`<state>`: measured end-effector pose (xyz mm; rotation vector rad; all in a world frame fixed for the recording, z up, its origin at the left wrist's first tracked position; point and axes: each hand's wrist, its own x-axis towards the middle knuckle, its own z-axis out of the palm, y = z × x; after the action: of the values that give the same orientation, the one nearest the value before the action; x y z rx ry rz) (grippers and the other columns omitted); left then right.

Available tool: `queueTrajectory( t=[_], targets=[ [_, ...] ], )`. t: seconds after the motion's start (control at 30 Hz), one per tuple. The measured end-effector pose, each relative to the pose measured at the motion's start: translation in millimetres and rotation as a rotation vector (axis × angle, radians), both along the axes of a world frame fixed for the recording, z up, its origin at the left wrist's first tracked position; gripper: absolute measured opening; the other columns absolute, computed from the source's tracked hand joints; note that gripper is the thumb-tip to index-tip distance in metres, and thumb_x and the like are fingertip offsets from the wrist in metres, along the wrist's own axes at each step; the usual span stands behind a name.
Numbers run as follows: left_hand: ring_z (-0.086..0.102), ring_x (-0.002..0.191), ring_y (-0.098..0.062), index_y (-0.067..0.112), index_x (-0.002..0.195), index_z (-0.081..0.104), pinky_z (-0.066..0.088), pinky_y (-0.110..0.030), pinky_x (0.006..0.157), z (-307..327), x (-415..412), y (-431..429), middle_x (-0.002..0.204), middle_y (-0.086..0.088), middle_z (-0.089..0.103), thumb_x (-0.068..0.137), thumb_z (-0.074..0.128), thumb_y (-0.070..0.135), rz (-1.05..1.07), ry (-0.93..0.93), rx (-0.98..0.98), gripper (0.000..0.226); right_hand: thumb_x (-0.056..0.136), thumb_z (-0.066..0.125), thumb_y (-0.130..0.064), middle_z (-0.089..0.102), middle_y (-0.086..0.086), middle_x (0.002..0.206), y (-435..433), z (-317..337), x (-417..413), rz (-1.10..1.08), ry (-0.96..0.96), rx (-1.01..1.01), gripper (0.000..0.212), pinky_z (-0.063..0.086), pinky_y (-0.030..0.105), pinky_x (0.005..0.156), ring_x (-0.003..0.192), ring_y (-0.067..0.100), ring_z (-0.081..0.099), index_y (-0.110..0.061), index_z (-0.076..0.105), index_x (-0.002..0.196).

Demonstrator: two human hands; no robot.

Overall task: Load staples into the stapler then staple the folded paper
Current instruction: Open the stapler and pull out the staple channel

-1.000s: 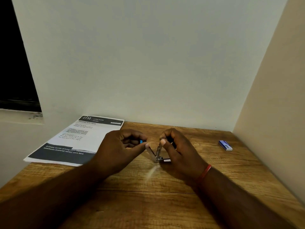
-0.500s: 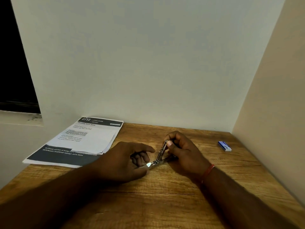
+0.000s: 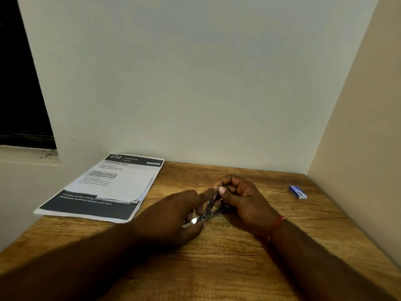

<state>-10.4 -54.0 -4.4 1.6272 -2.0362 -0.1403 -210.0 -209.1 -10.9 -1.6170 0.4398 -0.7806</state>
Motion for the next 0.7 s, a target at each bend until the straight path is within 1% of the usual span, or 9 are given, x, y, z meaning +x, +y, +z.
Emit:
queueTrajectory(
  t=[0.07, 0.17, 0.23, 0.33, 0.47, 0.57, 0.7],
  targets=[
    [0.061, 0.096, -0.003, 0.068, 0.168, 0.011, 0.06, -0.034, 0.087, -0.9, 0.0, 0.5, 0.118, 0.025, 0.059, 0.104, 0.071, 0.048, 0.005, 0.008, 0.005, 0.09, 0.111, 0.057, 0.002, 0.072, 0.024, 0.095, 1.1, 0.5, -0.2, 0.004, -0.015, 0.016, 0.012, 0.062, 0.039, 0.074, 0.079, 0.024, 0.074, 0.008, 0.065, 0.117],
    [0.062, 0.097, -0.003, 0.07, 0.167, 0.013, 0.06, -0.034, 0.087, -2.6, 0.7, 0.9, 0.118, 0.026, 0.059, 0.103, 0.07, 0.049, 0.016, -0.004, -0.005, 0.088, 0.11, 0.059, 0.001, 0.072, 0.028, 0.099, 1.0, 0.5, -1.1, -0.003, -0.014, 0.013, 0.012, 0.061, 0.043, 0.076, 0.081, 0.026, 0.073, 0.008, 0.066, 0.116],
    [0.062, 0.097, -0.003, 0.069, 0.167, 0.016, 0.06, -0.035, 0.086, -3.3, 1.5, 0.4, 0.118, 0.026, 0.058, 0.103, 0.069, 0.05, 0.021, -0.019, -0.01, 0.086, 0.11, 0.06, 0.0, 0.074, 0.026, 0.1, 0.3, 0.1, -1.3, -0.021, -0.001, 0.003, 0.012, 0.059, 0.045, 0.078, 0.083, 0.025, 0.073, 0.007, 0.067, 0.116],
    [0.061, 0.097, -0.002, 0.064, 0.168, 0.019, 0.06, -0.035, 0.087, -1.9, 1.9, -0.8, 0.12, 0.025, 0.059, 0.104, 0.066, 0.054, 0.035, -0.064, -0.027, 0.08, 0.11, 0.059, 0.0, 0.075, 0.021, 0.095, 0.6, 0.4, -0.9, -0.037, 0.009, 0.007, 0.011, 0.058, 0.047, 0.08, 0.082, 0.023, 0.075, 0.005, 0.069, 0.114],
    [0.06, 0.097, -0.001, 0.058, 0.168, 0.028, 0.059, -0.032, 0.085, -0.6, -0.2, -0.9, 0.121, 0.024, 0.061, 0.104, 0.063, 0.056, 0.044, -0.11, -0.052, 0.074, 0.111, 0.059, -0.001, 0.077, 0.012, 0.089, 2.3, 1.4, -0.3, -0.074, 0.032, -0.009, 0.013, 0.06, 0.043, 0.079, 0.081, 0.02, 0.075, -0.002, 0.072, 0.11],
    [0.062, 0.094, -0.001, 0.057, 0.163, 0.037, 0.059, -0.031, 0.083, -2.1, 0.0, -0.7, 0.119, 0.025, 0.061, 0.102, 0.061, 0.058, 0.049, -0.123, -0.073, 0.066, 0.112, 0.059, -0.003, 0.079, 0.009, 0.088, 1.4, 1.7, -0.8, -0.097, 0.058, -0.035, 0.013, 0.06, 0.041, 0.08, 0.081, 0.017, 0.075, -0.003, 0.072, 0.111],
    [0.062, 0.095, 0.0, 0.055, 0.157, 0.045, 0.059, -0.031, 0.084, -2.5, -1.2, -0.6, 0.117, 0.025, 0.062, 0.102, 0.062, 0.058, 0.057, -0.127, -0.093, 0.058, 0.112, 0.059, -0.006, 0.08, 0.006, 0.089, 1.1, 2.0, -0.9, -0.124, 0.098, -0.075, 0.014, 0.06, 0.036, 0.081, 0.082, 0.014, 0.075, -0.007, 0.073, 0.11]
  ],
)
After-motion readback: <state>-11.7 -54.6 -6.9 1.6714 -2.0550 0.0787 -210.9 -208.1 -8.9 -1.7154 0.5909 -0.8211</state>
